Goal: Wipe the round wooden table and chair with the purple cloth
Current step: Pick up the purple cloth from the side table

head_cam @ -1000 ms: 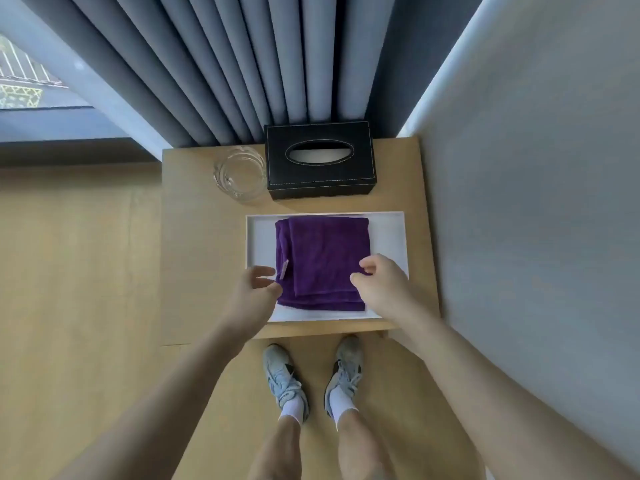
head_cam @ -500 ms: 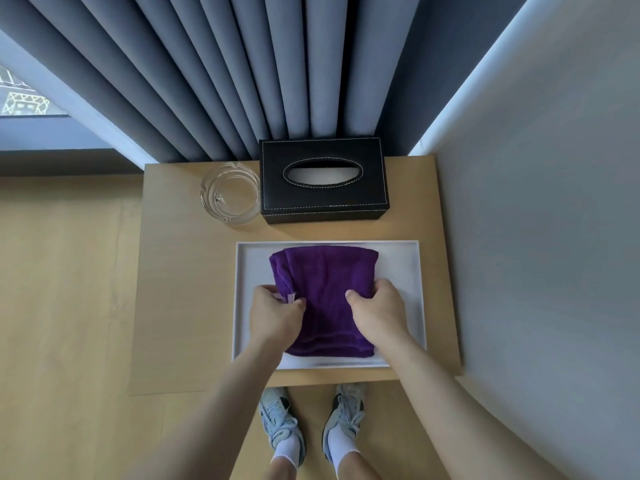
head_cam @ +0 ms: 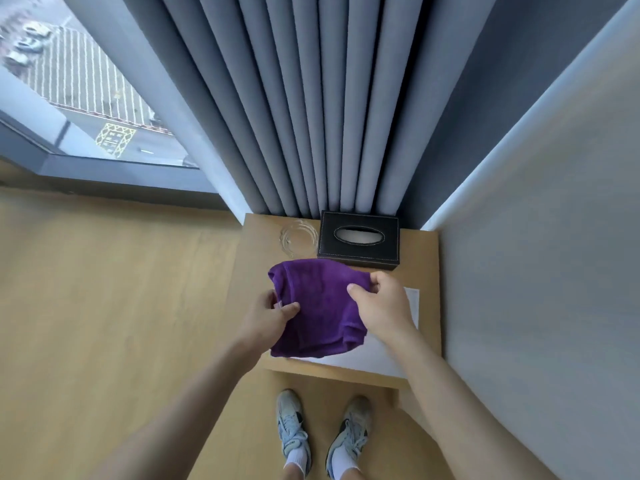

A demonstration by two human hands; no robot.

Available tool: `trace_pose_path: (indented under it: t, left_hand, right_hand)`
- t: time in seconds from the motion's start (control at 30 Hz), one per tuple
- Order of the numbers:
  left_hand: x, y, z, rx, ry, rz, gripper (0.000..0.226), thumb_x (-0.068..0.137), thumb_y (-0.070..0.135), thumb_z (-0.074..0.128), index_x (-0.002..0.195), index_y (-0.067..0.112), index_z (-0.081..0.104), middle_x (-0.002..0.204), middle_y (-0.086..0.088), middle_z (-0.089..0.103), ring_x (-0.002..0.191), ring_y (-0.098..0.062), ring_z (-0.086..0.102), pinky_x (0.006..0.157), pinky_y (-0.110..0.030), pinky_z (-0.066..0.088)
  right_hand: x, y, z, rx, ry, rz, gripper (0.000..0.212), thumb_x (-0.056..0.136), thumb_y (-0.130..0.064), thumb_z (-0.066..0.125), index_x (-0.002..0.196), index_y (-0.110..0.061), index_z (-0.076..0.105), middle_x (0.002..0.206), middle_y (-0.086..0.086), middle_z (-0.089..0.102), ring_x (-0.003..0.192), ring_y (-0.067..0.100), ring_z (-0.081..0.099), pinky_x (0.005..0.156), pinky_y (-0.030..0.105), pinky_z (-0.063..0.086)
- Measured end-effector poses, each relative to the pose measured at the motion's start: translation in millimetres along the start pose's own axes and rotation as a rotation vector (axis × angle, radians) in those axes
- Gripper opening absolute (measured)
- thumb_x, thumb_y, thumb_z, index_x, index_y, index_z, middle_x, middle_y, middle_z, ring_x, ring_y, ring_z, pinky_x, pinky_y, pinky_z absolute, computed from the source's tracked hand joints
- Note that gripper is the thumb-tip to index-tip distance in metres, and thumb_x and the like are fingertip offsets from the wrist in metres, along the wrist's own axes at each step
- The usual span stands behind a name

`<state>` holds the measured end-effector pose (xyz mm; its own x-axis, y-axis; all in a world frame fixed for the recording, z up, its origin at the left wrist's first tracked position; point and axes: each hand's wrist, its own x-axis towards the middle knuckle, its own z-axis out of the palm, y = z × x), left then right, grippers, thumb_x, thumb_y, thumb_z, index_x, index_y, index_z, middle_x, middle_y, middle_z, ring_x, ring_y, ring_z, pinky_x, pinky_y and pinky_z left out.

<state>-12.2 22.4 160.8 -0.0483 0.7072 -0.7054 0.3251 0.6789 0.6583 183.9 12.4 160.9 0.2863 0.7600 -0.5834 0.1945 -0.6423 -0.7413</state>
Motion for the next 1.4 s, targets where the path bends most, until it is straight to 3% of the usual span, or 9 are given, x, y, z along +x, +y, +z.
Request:
trace_pose_path:
  t: [0.07, 0.17, 0.27, 0.47, 0.73, 1.03, 1.13, 1.27, 1.4]
  left_hand:
    - [-34, 13, -26, -0.007, 0.051, 0.044, 0.006, 0.099, 0.012, 0.064, 0.103, 0.011, 0.068, 0.1, -0.006, 0.074, 0.094, -0.023, 0.07, 0.081, -0.039, 0.059]
    - [-82, 24, -65, -0.065, 0.121, 0.114, 0.008, 0.098, 0.011, 0.066, 0.092, 0.016, 0.068, 0.076, 0.013, 0.073, 0.072, -0.008, 0.068, 0.057, -0.02, 0.052]
    - [-126, 32, -98, -0.112, 0.175, 0.162, 0.012, 0.097, 0.009, 0.066, 0.088, 0.017, 0.069, 0.067, 0.017, 0.07, 0.062, -0.001, 0.065, 0.049, -0.014, 0.045]
    - [-189, 17, -157, -0.207, 0.271, 0.215, 0.008, 0.097, 0.007, 0.063, 0.097, 0.01, 0.071, 0.092, -0.004, 0.079, 0.086, -0.018, 0.075, 0.068, -0.028, 0.058]
    - [-239, -43, -239, -0.301, 0.339, 0.248, 0.01, 0.089, 0.005, 0.056, 0.089, 0.012, 0.063, 0.07, 0.004, 0.065, 0.056, -0.009, 0.057, 0.053, -0.021, 0.046]
    - [-284, -110, -343, -0.439, 0.604, 0.208, 0.047, 0.094, -0.001, 0.046, 0.135, 0.023, 0.049, 0.133, 0.005, 0.056, 0.119, -0.011, 0.057, 0.098, -0.026, 0.048]
    - [-306, -127, -372, -0.451, 0.519, 0.368, 0.058, 0.08, 0.004, 0.052, 0.132, 0.03, 0.055, 0.126, 0.008, 0.063, 0.115, -0.018, 0.061, 0.094, -0.033, 0.052]
    - [-310, -142, -401, -0.423, 0.522, 0.45, 0.057, 0.085, 0.016, 0.061, 0.13, 0.05, 0.053, 0.119, 0.017, 0.066, 0.111, -0.005, 0.062, 0.092, -0.024, 0.052]
    - [-293, -152, -451, -0.467, 0.755, 0.411, 0.025, 0.101, 0.016, 0.051, 0.1, 0.035, 0.067, 0.092, 0.006, 0.07, 0.082, -0.007, 0.059, 0.073, -0.031, 0.05]
  right_hand:
    - [-29, -33, -3, 0.063, -0.078, -0.032, 0.007, 0.095, -0.024, 0.067, 0.094, -0.017, 0.066, 0.092, 0.007, 0.074, 0.083, 0.026, 0.073, 0.067, 0.039, 0.061]
    - [-75, -77, 1, 0.144, -0.159, -0.087, 0.01, 0.094, -0.021, 0.067, 0.095, -0.011, 0.068, 0.095, 0.013, 0.075, 0.086, 0.03, 0.073, 0.076, 0.047, 0.06]
    - [-118, -114, 17, 0.232, -0.23, -0.13, 0.007, 0.094, -0.018, 0.067, 0.093, -0.012, 0.068, 0.081, 0.003, 0.075, 0.074, 0.02, 0.069, 0.067, 0.038, 0.058]
    - [-192, -157, 71, 0.228, -0.355, -0.241, 0.003, 0.094, -0.011, 0.064, 0.095, -0.008, 0.064, 0.086, 0.011, 0.071, 0.074, 0.023, 0.068, 0.066, 0.04, 0.059]
    - [-277, -189, 178, 0.175, -0.423, -0.368, 0.008, 0.091, -0.006, 0.066, 0.097, -0.012, 0.066, 0.095, 0.013, 0.074, 0.077, 0.021, 0.069, 0.071, 0.041, 0.06]
    - [-341, -211, 317, 0.104, -0.557, -0.394, 0.008, 0.092, -0.01, 0.065, 0.099, -0.006, 0.063, 0.086, 0.012, 0.07, 0.072, 0.026, 0.067, 0.075, 0.052, 0.06]
    - [-359, -214, 364, 0.058, -0.63, -0.404, 0.01, 0.091, -0.009, 0.063, 0.099, -0.003, 0.063, 0.082, 0.011, 0.073, 0.077, 0.032, 0.073, 0.077, 0.051, 0.063]
    - [-373, -221, 421, -0.013, -0.725, -0.366, 0.013, 0.089, -0.013, 0.061, 0.096, -0.003, 0.064, 0.065, 0.002, 0.066, 0.055, 0.014, 0.062, 0.049, 0.026, 0.049]
    - [-377, -239, 476, -0.04, -0.873, -0.271, 0.017, 0.081, -0.017, 0.06, 0.09, -0.003, 0.066, 0.066, 0.01, 0.067, 0.065, 0.03, 0.059, 0.065, 0.043, 0.046]
